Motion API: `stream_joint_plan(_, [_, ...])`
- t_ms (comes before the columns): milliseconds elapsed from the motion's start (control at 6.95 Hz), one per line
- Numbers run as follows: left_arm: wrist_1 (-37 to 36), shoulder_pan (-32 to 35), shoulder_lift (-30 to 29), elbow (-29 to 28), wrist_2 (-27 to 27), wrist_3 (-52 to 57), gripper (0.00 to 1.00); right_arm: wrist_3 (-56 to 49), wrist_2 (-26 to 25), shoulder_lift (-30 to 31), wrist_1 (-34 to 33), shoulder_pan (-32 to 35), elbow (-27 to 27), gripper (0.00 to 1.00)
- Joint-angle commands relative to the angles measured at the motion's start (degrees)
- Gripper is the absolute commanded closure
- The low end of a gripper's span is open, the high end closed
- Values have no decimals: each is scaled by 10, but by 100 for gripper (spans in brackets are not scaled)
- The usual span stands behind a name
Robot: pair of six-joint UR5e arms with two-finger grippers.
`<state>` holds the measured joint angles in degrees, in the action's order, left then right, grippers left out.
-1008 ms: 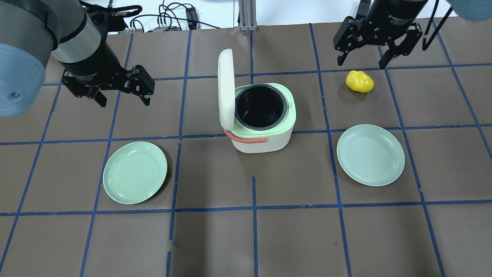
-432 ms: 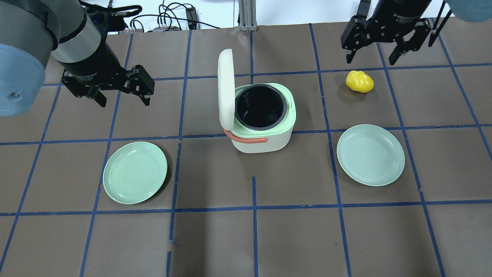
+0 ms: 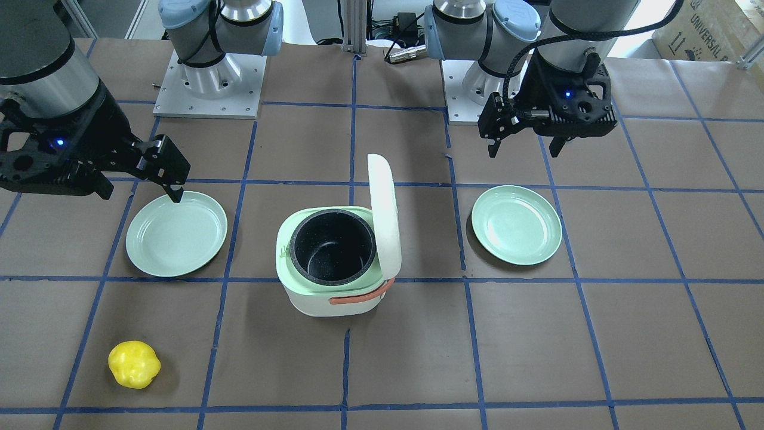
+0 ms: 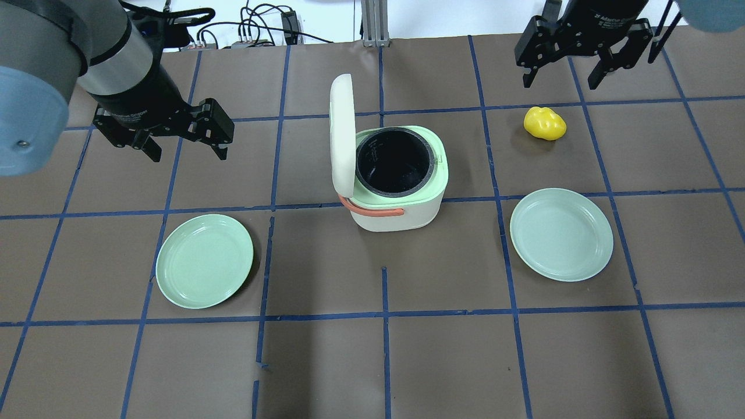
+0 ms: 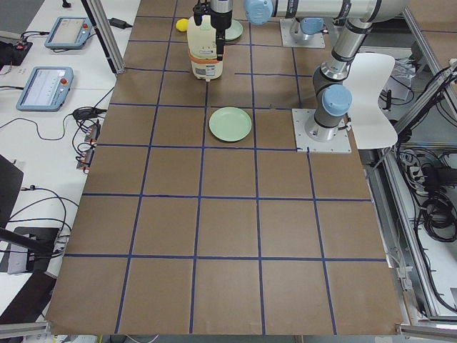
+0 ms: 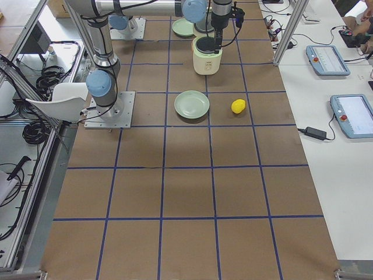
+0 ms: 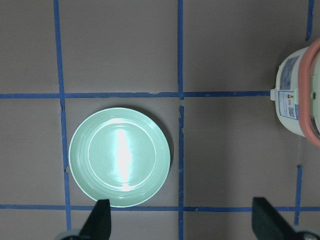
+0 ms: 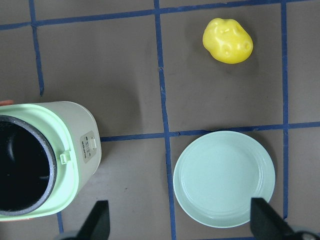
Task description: Press rice cooker button
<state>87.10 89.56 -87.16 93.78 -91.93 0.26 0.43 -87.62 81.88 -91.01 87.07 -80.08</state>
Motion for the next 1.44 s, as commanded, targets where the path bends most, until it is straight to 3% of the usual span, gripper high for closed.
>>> stream_joint_plan(0, [0, 0, 0, 0, 0, 0, 0, -8, 2, 4, -25, 3, -6, 0])
stream_joint_plan(432, [0, 0, 0, 0, 0, 0, 0, -22, -1, 17, -55, 1, -1, 0])
stream_joint_plan(1008, [0, 0, 0, 0, 0, 0, 0, -25, -5, 25, -48, 1, -7, 0])
stream_joint_plan(1295, [0, 0, 1, 0, 0, 0, 0, -22, -32, 23, -53, 1, -5, 0])
